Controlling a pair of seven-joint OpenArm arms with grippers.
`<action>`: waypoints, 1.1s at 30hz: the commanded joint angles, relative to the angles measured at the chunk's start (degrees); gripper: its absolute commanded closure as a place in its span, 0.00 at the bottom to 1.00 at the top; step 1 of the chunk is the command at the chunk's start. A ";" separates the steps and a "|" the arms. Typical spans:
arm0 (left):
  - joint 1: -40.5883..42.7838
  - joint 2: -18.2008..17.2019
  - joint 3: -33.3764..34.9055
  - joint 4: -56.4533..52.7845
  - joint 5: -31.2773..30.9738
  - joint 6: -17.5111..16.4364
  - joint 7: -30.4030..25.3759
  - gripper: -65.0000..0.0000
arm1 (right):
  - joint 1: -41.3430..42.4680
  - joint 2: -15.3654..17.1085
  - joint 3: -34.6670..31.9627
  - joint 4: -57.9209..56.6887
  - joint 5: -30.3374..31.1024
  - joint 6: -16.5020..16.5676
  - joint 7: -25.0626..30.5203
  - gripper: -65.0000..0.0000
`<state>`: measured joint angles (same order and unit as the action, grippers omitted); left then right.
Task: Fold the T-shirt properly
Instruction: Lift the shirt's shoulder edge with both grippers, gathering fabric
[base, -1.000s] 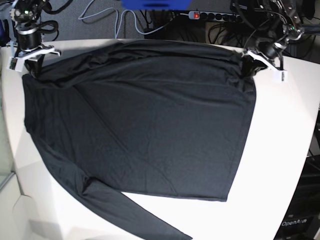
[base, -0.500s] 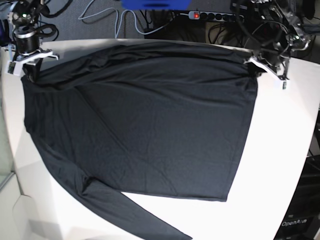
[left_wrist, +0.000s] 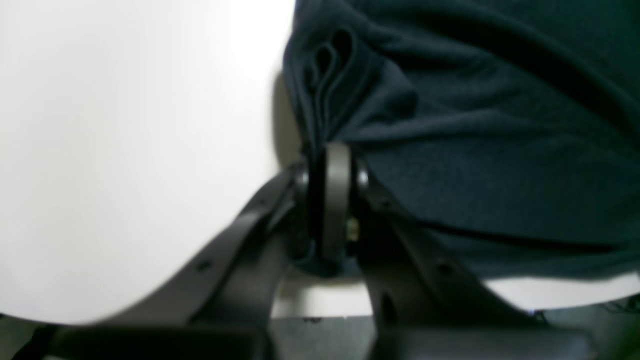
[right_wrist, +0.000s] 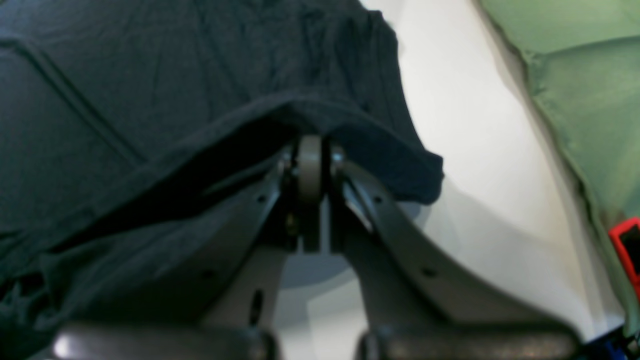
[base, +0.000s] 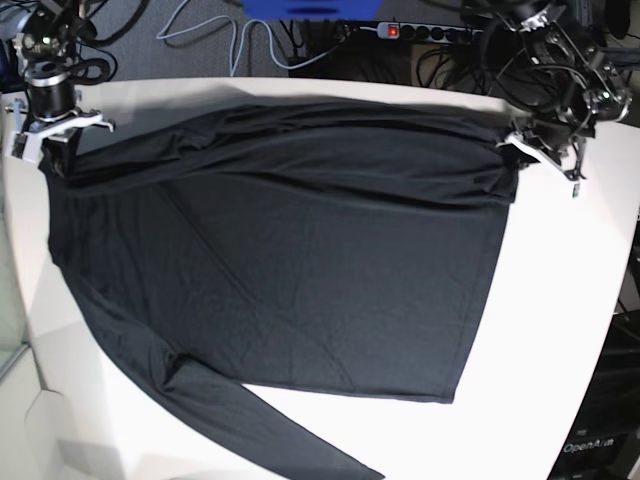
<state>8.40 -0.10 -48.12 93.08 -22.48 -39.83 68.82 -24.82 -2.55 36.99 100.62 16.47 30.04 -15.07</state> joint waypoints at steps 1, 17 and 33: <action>-0.80 -0.47 -0.10 1.12 -1.12 -0.17 -0.64 0.97 | -0.19 0.92 0.24 1.14 0.72 0.07 1.58 0.99; -1.06 -0.03 0.87 12.81 2.13 -0.17 0.41 0.97 | 2.18 2.77 0.24 1.49 0.63 -0.11 -2.64 0.99; -3.61 -1.09 2.62 14.22 8.02 -0.17 0.50 0.97 | 4.55 4.52 0.24 1.32 -3.50 0.16 -3.17 0.99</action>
<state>5.56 -0.34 -45.32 106.32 -14.13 -40.21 70.35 -20.47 1.06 36.80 100.88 12.53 30.24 -20.16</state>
